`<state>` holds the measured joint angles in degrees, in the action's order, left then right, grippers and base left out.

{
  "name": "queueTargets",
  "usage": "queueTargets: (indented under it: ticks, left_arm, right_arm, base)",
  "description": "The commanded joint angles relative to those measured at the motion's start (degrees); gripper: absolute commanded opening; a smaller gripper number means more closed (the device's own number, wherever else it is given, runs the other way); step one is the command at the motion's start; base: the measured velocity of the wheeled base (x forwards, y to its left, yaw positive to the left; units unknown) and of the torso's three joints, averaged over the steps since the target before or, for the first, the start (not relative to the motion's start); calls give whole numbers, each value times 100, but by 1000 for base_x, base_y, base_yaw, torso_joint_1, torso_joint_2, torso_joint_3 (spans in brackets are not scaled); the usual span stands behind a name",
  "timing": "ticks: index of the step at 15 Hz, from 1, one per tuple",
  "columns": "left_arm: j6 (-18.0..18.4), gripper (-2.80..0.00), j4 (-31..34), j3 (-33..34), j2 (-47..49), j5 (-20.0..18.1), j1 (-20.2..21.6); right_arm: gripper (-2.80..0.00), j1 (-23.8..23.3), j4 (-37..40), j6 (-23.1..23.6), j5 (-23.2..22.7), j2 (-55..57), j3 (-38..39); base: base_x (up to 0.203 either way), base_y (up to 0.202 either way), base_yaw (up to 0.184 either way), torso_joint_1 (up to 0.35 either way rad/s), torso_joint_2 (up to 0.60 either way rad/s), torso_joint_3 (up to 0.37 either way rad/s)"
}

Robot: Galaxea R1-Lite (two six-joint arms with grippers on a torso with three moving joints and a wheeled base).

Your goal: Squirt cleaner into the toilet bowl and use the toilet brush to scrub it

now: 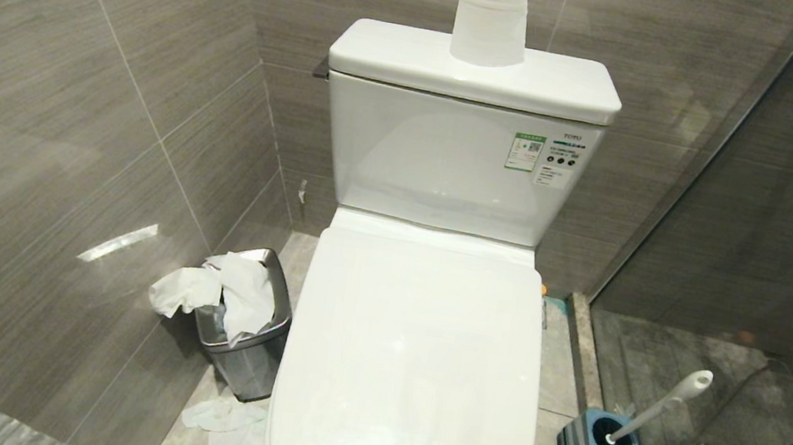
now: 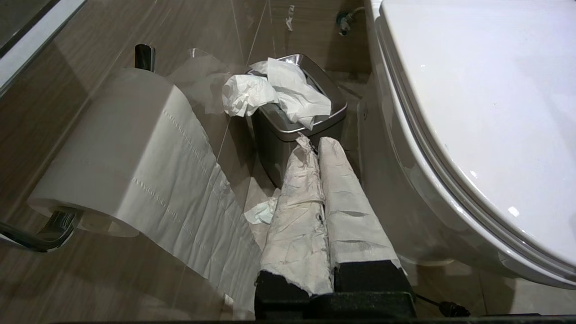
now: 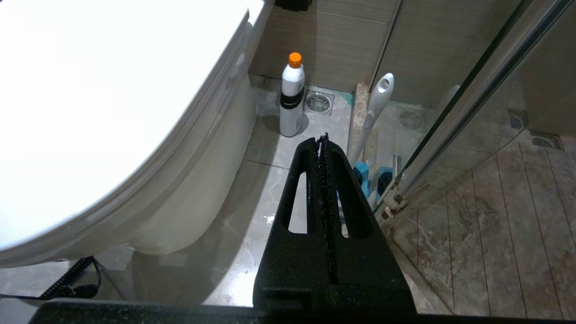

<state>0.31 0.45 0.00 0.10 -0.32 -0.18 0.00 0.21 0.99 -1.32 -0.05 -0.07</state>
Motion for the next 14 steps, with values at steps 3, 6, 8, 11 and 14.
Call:
queueTargets:
  ticks: [3,6,8,11,14]
  left_arm:
    - [4,-280,1,9,-1,15,1]
    - [-40,-280,-1,18,-1,15,1]
    - [-40,-280,-1,16,-1,15,1]
    - [-40,-280,-1,12,8,15,1]
    - [-40,-280,-1,17,8,23,1]
  right_arm:
    - [-280,0,-3,7,6,5,-1]
    - [-280,0,-3,-11,9,5,-1]
    - [-280,0,-3,-130,30,5,-1]
    - [-280,0,-21,-257,105,5,-1]
    - [-280,0,-21,-275,114,5,-1]
  base:
    - [0,0,0,0,0,0]
    - [0,0,0,0,0,0]
    - [0,0,0,0,0,0]
    - [0,0,0,0,0,0]
    - [0,0,0,0,0,0]
